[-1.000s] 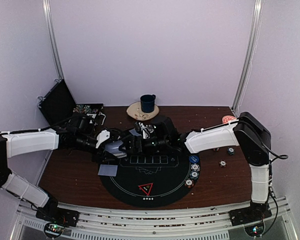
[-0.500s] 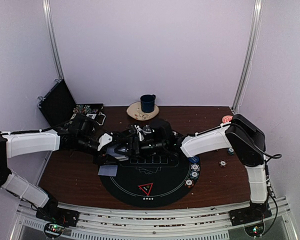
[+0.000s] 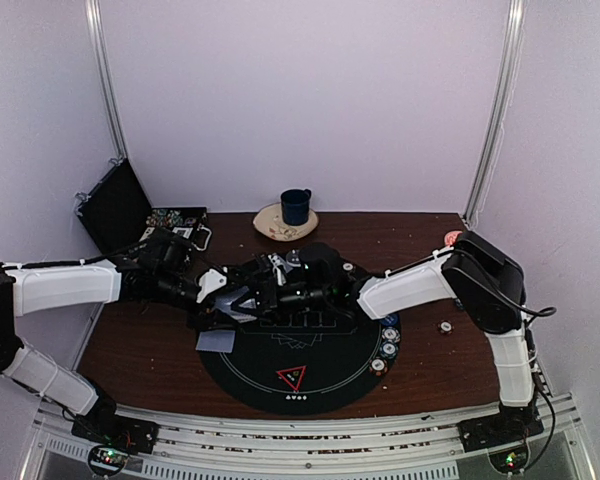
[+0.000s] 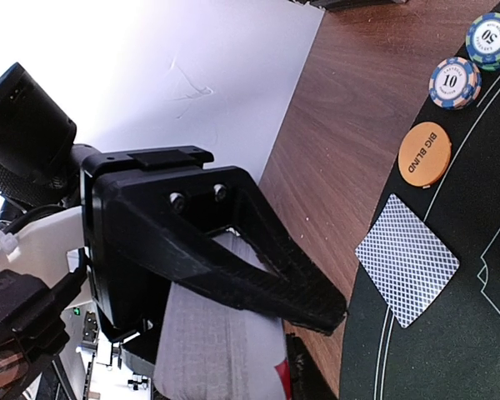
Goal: Distribute texas hold em gaming equipment
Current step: Pass from the left arm to the right
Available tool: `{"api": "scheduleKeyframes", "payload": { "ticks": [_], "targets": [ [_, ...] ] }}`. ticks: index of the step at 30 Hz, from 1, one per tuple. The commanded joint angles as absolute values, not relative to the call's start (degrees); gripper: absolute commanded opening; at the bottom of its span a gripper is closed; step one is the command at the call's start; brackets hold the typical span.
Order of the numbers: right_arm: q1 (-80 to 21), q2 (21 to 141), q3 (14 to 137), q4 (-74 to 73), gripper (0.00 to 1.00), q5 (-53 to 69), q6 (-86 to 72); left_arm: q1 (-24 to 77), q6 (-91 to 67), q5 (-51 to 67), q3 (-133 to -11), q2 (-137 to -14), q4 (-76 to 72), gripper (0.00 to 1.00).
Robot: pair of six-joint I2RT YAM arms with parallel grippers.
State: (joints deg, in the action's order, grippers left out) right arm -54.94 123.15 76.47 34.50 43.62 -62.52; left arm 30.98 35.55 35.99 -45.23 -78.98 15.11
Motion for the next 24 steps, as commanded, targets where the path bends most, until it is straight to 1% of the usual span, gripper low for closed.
{"api": "scheduleKeyframes", "payload": {
  "ticks": [1, 4, 6, 7, 20, 24],
  "targets": [
    [-54.9, 123.1, 75.6, 41.0, 0.10, 45.1, -63.9, 31.4, 36.5, 36.4, -44.7, -78.7, 14.0, 0.49],
    [-54.7, 122.5, 74.2, 43.9, 0.05, 44.6, -65.5, 31.3, 36.9, 35.7, -44.7, -78.9, 14.4, 0.73],
    [-54.5, 122.0, 73.2, 45.1, 0.04, 44.1, -66.5, 31.4, 37.4, 35.4, -44.6, -79.0, 14.7, 0.90],
    [-54.4, 121.7, 72.7, 45.4, 0.04, 43.8, -66.7, 31.3, 37.6, 35.4, -44.6, -79.1, 14.9, 0.97],
    [-53.9, 120.8, 70.8, 48.1, 0.00, 43.3, -68.5, 31.4, 38.7, 36.4, -44.5, -80.6, 14.5, 0.98],
    [-53.9, 121.2, 71.3, 46.1, 0.00, 42.6, -67.8, 31.3, 38.1, 36.7, -44.3, -80.9, 13.5, 0.92]
  ]
}}
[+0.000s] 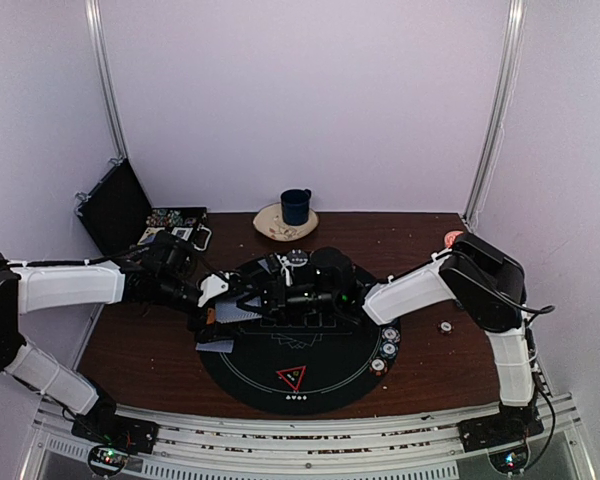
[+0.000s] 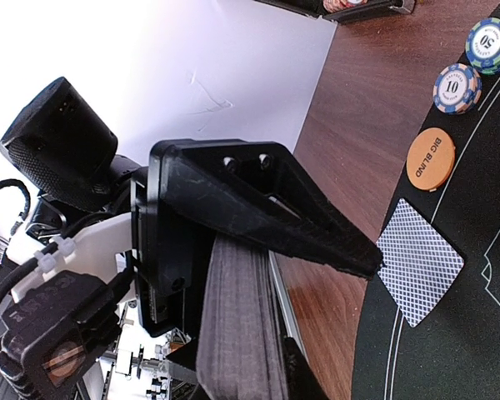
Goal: Distribute texas hold em gaming equipment
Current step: Pass from the left arm to the right, then pass from the right arm to the left
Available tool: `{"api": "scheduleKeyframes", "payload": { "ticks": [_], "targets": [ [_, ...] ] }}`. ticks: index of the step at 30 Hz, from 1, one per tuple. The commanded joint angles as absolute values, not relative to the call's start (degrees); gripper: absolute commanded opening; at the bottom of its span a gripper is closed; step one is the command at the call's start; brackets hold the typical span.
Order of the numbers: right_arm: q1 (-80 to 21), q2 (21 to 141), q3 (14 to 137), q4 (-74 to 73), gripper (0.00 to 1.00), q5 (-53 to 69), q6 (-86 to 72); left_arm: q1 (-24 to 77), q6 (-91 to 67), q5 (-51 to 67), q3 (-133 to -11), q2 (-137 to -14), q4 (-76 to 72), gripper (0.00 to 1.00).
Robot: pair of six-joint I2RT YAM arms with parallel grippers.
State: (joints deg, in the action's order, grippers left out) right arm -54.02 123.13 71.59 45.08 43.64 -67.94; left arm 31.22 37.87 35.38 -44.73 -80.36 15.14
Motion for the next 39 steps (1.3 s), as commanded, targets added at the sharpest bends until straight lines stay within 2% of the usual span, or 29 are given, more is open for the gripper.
{"api": "scheduleKeyframes", "payload": {
  "ticks": [1, 11, 19, 29, 34, 36, 39],
  "targets": [
    [-54.0, 121.5, 71.5, 45.6, 0.00, 42.4, -67.7, 31.3, 38.0, 36.7, -44.2, -80.8, 13.2, 0.91],
    [-54.5, 123.5, 73.2, 43.8, 0.00, 42.5, -67.6, 31.3, 37.4, 36.6, -43.6, -80.5, 11.6, 0.78],
    [-54.9, 124.2, 74.2, 41.0, 0.00, 42.0, -66.3, 31.4, 37.0, 36.6, -43.2, -80.1, 10.7, 0.81],
    [-55.1, 124.9, 74.7, 41.4, 0.01, 41.8, -66.7, 31.4, 37.4, 37.9, -43.7, -81.5, 11.4, 0.67],
    [-55.3, 124.9, 75.0, 41.5, 0.01, 41.9, -66.8, 31.3, 37.5, 38.0, -43.8, -82.0, 11.5, 0.64],
    [-55.3, 125.0, 75.0, 42.0, 0.01, 42.0, -67.2, 31.4, 37.5, 38.0, -43.9, -82.1, 11.7, 0.65],
    [-55.4, 125.3, 75.0, 43.0, 0.01, 42.4, -68.2, 31.3, 37.6, 37.9, -43.9, -82.2, 11.7, 0.74]
  ]
}}
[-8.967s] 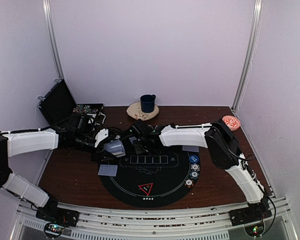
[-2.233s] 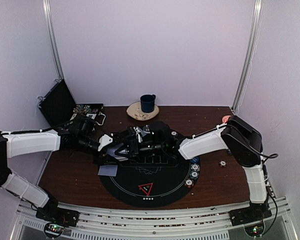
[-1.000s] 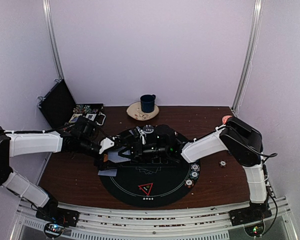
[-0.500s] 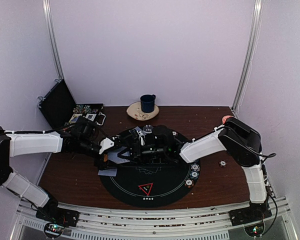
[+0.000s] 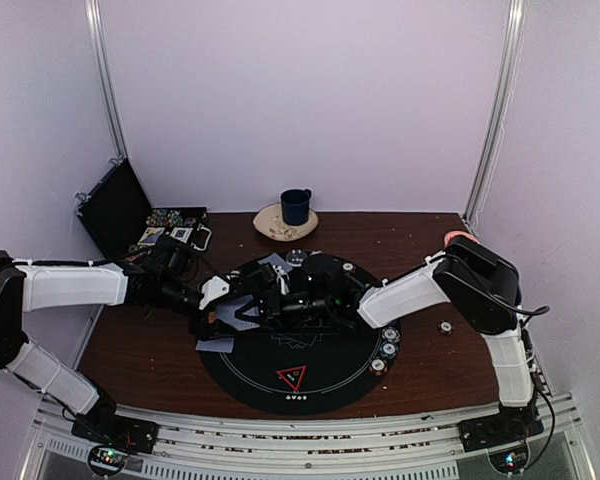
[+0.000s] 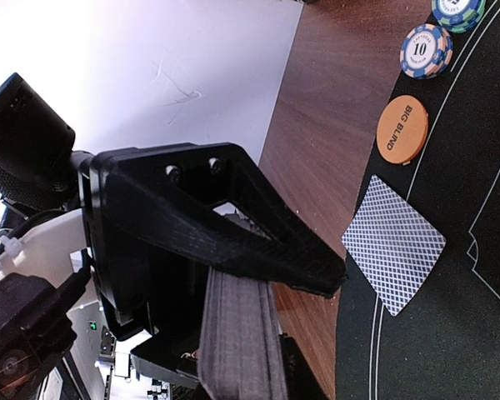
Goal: Distribute texas hold em gaming equipment
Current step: Pass from the right arm to the left
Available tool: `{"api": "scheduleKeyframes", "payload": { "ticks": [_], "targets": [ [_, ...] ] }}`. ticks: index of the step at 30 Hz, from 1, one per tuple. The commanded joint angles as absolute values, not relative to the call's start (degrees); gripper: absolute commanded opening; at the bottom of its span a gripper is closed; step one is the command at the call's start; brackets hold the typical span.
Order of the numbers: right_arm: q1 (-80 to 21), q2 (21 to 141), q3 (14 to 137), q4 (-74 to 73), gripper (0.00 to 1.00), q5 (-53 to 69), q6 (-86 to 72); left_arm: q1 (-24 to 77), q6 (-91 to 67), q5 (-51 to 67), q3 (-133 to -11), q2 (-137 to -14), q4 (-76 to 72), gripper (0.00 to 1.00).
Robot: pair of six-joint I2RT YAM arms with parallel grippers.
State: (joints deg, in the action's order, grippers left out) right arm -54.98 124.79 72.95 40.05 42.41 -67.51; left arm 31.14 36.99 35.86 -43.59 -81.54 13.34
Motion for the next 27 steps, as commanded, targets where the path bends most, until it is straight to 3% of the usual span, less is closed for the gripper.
{"api": "scheduleKeyframes", "payload": {
  "ticks": [1, 6, 14, 16, 20, 22, 27],
  "targets": [
    [-55.4, 125.3, 75.0, 43.1, 0.01, 42.4, -68.2, 31.4, 37.6, 37.9, -43.9, -82.3, 11.7, 0.75],
    [-55.5, 125.5, 75.1, 43.5, 0.01, 42.5, -68.5, 31.4, 37.7, 37.7, -43.9, -82.7, 11.8, 0.79],
    [-55.6, 125.3, 75.1, 43.3, 0.01, 42.5, -68.6, 31.4, 38.0, 37.8, -44.1, -83.1, 12.2, 0.64],
    [-55.6, 125.5, 75.3, 42.5, 0.03, 42.2, -68.0, 31.5, 38.0, 37.8, -44.1, -82.9, 12.1, 0.56],
    [-55.5, 125.3, 75.6, 40.3, 0.12, 41.5, -66.4, 31.5, 38.0, 37.7, -44.0, -82.9, 12.2, 0.42],
    [-55.4, 124.9, 75.6, 39.6, 0.16, 41.2, -65.5, 31.5, 38.2, 37.6, -44.0, -83.0, 12.3, 0.41],
    [-55.1, 123.7, 76.5, 34.8, 0.38, 39.7, -61.6, 31.5, 38.5, 37.5, -44.1, -83.1, 12.8, 0.38]
  ]
}}
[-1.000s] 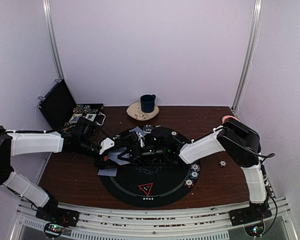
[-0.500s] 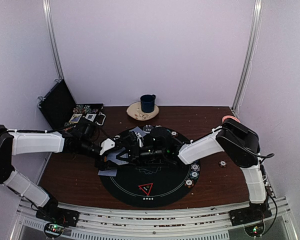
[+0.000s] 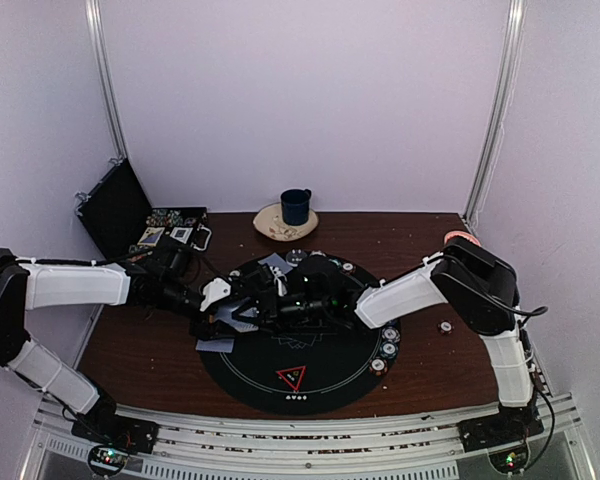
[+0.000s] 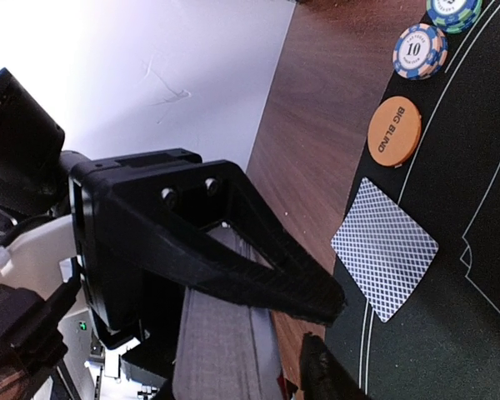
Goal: Distribute texas hold em gaming equipment
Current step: Pass from the right arm to the left, then pick up the poker card from the face-down deck piles.
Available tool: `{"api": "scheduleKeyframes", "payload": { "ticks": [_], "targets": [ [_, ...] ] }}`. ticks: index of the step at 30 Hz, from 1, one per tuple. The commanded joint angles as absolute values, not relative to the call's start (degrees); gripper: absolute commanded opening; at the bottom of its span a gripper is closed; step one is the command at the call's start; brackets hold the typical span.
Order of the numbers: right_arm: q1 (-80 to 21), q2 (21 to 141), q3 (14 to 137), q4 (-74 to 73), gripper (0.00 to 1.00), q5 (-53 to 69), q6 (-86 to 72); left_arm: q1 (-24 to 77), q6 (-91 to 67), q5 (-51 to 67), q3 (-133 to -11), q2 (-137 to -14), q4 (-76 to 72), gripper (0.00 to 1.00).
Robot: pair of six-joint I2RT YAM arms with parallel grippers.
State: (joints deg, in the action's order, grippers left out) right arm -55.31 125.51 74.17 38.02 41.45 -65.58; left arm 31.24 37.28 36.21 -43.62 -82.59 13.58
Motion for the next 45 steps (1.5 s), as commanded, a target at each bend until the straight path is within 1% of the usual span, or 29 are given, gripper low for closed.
{"api": "scheduleKeyframes", "payload": {
  "ticks": [1, 3, 5, 7, 8, 10, 17, 25, 28, 36, 39, 43, 45],
  "targets": [
    [-55.1, 123.2, 76.9, 32.8, 0.41, 38.8, -59.9, 31.5, 38.5, 37.5, -44.1, -83.0, 13.0, 0.36],
    [-55.1, 122.2, 77.6, 27.7, 0.44, 36.5, -56.6, 31.5, 38.6, 37.5, -44.1, -82.9, 13.2, 0.33],
    [-55.0, 121.6, 78.2, 24.4, 0.45, 34.6, -54.1, 31.5, 38.5, 37.6, -44.2, -82.8, 13.3, 0.33],
    [-55.0, 121.6, 78.6, 22.4, 0.44, 33.3, -52.7, 31.5, 38.5, 37.7, -44.2, -82.8, 13.3, 0.28],
    [-54.9, 121.6, 78.8, 21.5, 0.42, 32.7, -52.3, 31.5, 38.5, 37.6, -44.2, -82.7, 13.3, 0.27],
    [-54.9, 121.7, 78.8, 20.3, 0.39, 31.8, -51.8, 31.5, 38.5, 37.6, -44.2, -82.8, 13.4, 0.26],
    [-54.7, 120.3, 78.5, 17.0, 0.36, 29.5, -49.4, 31.5, 38.4, 37.6, -44.2, -82.6, 13.5, 0.26],
    [-54.1, 117.5, 76.4, 14.8, 0.30, 28.2, -47.5, 31.5, 38.4, 37.6, -44.2, -82.8, 13.7, 0.25],
    [-54.1, 116.7, 75.7, 14.4, 0.27, 29.0, -47.2, 31.5, 38.3, 37.5, -44.3, -83.0, 13.7, 0.22],
    [-54.1, 114.3, 73.1, 15.9, 0.16, 30.2, -47.2, 31.5, 38.2, 37.5, -44.4, -83.1, 13.7, 0.21],
    [-54.0, 113.5, 72.3, 16.0, 0.13, 29.9, -47.0, 31.5, 38.2, 37.4, -44.4, -83.3, 13.7, 0.21],
    [-53.7, 112.6, 71.4, 15.8, 0.13, 29.4, -46.5, 31.6, 38.2, 37.4, -44.5, -83.5, 13.8, 0.21],
    [-53.6, 112.5, 71.2, 15.7, 0.17, 29.1, -46.4, 31.5, 38.1, 37.6, -44.6, -83.6, 13.9, 0.21]
  ]
}}
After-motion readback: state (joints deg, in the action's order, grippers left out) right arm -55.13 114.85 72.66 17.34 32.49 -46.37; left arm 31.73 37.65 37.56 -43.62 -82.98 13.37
